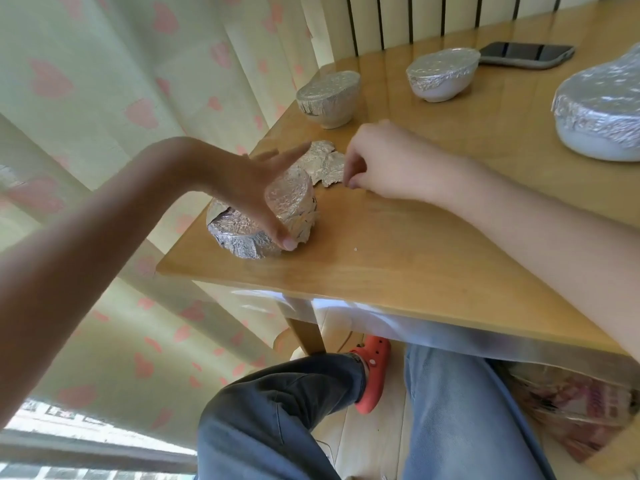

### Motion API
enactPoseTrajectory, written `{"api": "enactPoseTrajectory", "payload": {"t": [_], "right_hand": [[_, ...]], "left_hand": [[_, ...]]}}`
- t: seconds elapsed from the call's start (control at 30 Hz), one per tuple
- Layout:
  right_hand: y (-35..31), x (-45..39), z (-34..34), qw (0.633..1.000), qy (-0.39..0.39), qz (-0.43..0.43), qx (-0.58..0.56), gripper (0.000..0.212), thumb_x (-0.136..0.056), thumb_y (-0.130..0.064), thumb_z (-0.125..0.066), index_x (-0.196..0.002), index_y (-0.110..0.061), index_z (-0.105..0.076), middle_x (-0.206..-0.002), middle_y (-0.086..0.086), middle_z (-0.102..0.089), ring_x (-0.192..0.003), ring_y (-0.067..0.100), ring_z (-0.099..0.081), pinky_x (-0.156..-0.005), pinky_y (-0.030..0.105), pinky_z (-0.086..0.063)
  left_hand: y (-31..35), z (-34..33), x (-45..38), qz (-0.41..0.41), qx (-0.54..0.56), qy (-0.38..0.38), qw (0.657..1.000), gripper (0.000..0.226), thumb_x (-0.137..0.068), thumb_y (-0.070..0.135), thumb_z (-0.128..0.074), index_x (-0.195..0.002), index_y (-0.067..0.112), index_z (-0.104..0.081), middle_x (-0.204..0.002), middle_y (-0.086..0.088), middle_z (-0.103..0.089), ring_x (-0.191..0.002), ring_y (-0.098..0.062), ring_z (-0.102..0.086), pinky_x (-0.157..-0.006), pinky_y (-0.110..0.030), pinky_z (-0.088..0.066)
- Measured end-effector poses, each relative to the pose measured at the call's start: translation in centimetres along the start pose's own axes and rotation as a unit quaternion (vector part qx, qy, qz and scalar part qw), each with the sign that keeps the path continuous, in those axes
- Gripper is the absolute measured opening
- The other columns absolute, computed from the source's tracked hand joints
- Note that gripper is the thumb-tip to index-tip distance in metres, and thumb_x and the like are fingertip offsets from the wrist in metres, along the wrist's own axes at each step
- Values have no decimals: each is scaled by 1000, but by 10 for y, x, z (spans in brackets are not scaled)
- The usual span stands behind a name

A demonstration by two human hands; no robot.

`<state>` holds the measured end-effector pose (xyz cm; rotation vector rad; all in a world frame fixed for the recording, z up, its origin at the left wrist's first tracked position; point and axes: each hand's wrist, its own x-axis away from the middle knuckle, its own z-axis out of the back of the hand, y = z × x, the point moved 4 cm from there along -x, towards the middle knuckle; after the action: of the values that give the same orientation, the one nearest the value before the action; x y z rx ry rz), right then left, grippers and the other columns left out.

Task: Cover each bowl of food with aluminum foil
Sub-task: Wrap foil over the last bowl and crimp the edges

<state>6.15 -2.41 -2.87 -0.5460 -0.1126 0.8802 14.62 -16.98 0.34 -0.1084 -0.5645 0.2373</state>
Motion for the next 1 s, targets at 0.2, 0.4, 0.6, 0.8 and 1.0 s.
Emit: {"api": "enactPoseTrajectory", "payload": {"t": [0.2,0.4,0.6,0.8,1.0], "right_hand": [[-8,23,-43,855,-147,-185,-461,18,-92,13,-45,-100,3,-58,-110,23,-62,-91,26,-66,-65,27,-58],[-12,18,-59,788,-152,-192,-565,35,-93,11,-34,-125,12,-49,-122,25,-58,-112,33,-60,-71,32,-56],[-10,9,-56,886,-130,-121,-428,36,-85,13,-42,-116,7,-59,-116,21,-62,-100,20,-64,-71,20,-58],[0,11,-53,888,-157,-89,-422,63,-74,23,-48,-129,-7,-51,-130,14,-54,-111,18,-55,-92,32,-52],[-9,25,-45,970,-100,-53,-217,101,-63,-44,-84,-143,-18,-27,-126,-3,-47,-115,14,-50,-91,24,-42]], "left_hand": [[-14,-13,2,-42,41,6,998,145,-28,85,-75,-131,67,26,-157,22,13,-150,-16,3,-118,-41,-9],[-16,-20,-9,-21,80,49,995,133,-26,72,-70,-137,65,4,-147,23,-9,-140,-23,-25,-109,-38,-28],[-5,-17,-3,80,111,34,990,130,-42,74,-78,-143,59,3,-154,8,-10,-137,-32,-30,-92,-40,-38],[22,-6,8,115,149,18,982,107,-71,81,-46,-148,45,20,-164,-3,6,-148,-35,-11,-108,-56,-26],[0,5,14,-6,67,11,998,143,-41,70,-78,-141,56,25,-160,5,23,-146,-21,21,-116,-53,6]]}}
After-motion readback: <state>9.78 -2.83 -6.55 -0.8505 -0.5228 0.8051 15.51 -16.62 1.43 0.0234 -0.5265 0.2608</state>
